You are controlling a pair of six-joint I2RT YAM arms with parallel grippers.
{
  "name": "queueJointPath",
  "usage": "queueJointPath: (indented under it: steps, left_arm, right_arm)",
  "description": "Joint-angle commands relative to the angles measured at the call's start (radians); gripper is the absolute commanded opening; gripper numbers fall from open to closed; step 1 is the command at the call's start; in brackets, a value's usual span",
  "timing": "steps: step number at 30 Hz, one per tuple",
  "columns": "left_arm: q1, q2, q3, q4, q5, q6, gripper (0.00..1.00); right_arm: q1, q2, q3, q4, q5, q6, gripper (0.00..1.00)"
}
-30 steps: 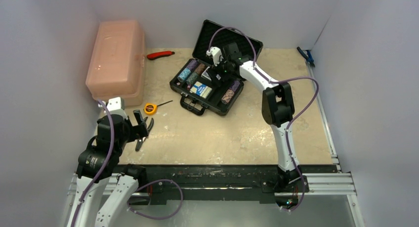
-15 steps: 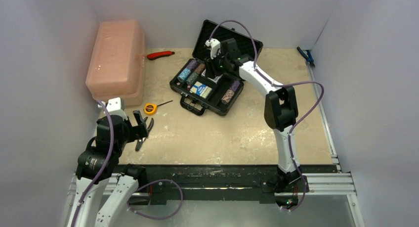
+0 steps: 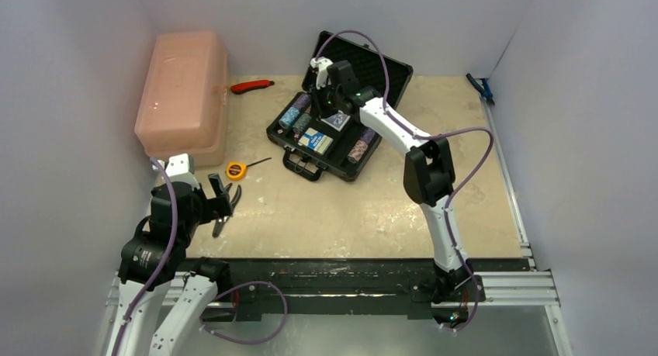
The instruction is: Pack up texas hold em set
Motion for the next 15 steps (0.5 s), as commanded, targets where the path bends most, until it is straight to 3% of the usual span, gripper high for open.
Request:
queueJointPath:
  steps: [1, 8, 15]
  left_arm:
    - [0.006, -0.012, 0.001, 0.039, 0.004, 0.016, 1.0]
    - [0.007, -0.018, 0.001, 0.04, 0.006, 0.016, 1.0]
    - [0.008, -0.018, 0.001, 0.043, 0.01, 0.018, 1.0]
  right_arm:
    - [0.006, 0.043, 0.115, 0.005, 0.125, 0.111, 0.19]
    - [0.019, 0.165, 0.302, -0.107, 0.271, 0.145, 0.14]
    - [0.027, 0.227, 0.381, -0.122, 0.364, 0.14, 0.12]
